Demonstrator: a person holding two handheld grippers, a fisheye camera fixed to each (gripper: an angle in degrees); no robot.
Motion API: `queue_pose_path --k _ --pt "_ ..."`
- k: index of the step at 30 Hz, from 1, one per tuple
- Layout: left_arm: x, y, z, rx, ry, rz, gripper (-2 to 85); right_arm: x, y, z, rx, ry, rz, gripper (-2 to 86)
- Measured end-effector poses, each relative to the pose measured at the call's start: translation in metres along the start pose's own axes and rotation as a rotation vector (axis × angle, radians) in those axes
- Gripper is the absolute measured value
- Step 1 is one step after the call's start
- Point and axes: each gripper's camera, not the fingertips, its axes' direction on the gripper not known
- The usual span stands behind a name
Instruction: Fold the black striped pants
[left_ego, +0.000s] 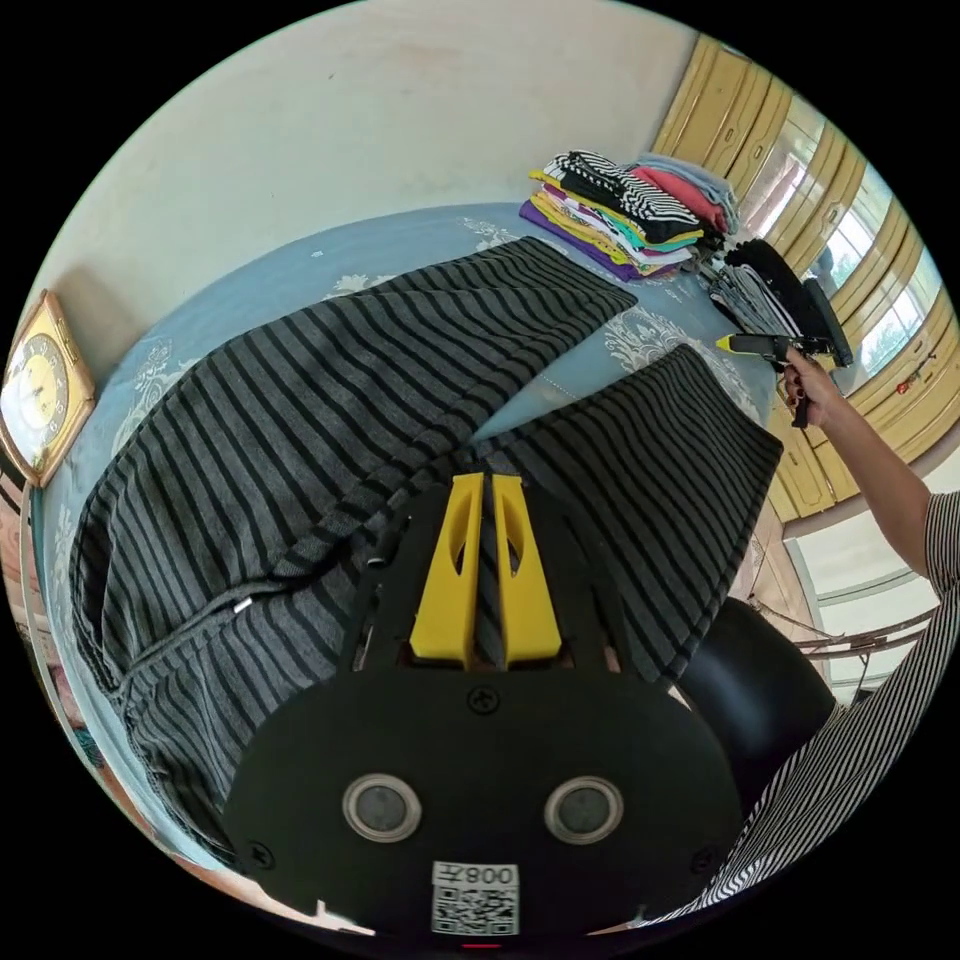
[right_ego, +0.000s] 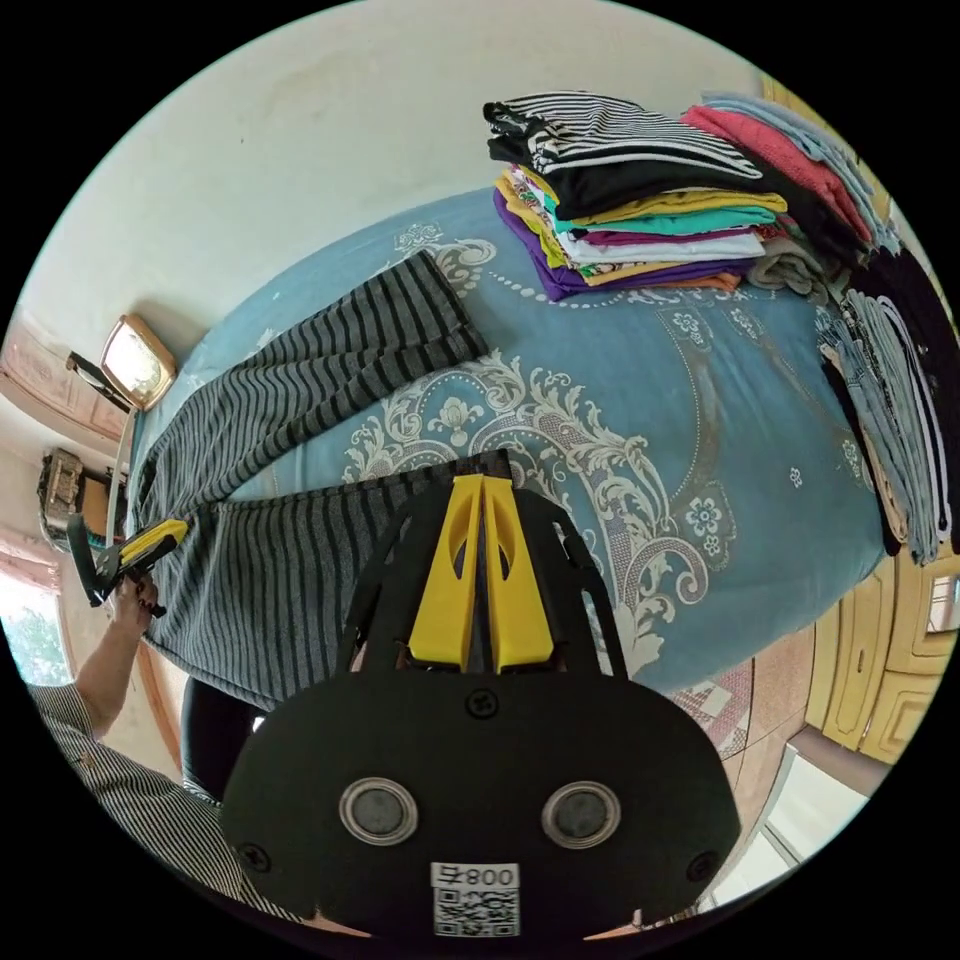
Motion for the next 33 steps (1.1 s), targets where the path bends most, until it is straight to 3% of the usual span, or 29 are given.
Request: queue_pose_path --k 3,6,7,10,14,19,23,33 --pt "-0.007 0.024 -0.003 -0.028 0.006 -0.025 0.8 -0.014 0.035 0.007 -0.069 -0.012 -0.042 -0.4" --pt "-0.019 0.037 0.019 -0.177 -0.006 -0.025 0.6 -0.021 0.055 0.051 -0.240 0.079 -0.078 -0.3" --pt "-0.024 0.039 0.019 -0.163 0.002 -0.032 0.6 -0.021 0.057 0.048 -0.168 0.060 -0.071 -0.3" --pt "-0.041 0.037 -0.008 -0.117 0.032 -0.076 0.8 -0.022 0.042 0.047 -0.207 -0.017 0.004 -0.1" --pt "-0.091 0.049 -0.060 0.019 0.013 -0.159 1.7 -0.061 0.022 0.036 -0.151 0.034 -0.072 0.1" --pt "-0.188 0.058 -0.098 0.021 -0.091 -0.265 5.3 -0.117 -0.029 0.044 -0.082 -0.074 -0.170 0.2" --pt "-0.270 0.044 -0.119 -0.063 -0.227 -0.300 7.5 -0.199 -0.098 0.070 -0.066 -0.132 -0.355 0.7" --pt "-0.401 0.027 -0.143 -0.180 -0.351 -0.381 10.1 -0.459 -0.235 0.160 -0.146 -0.168 -0.819 6.0"
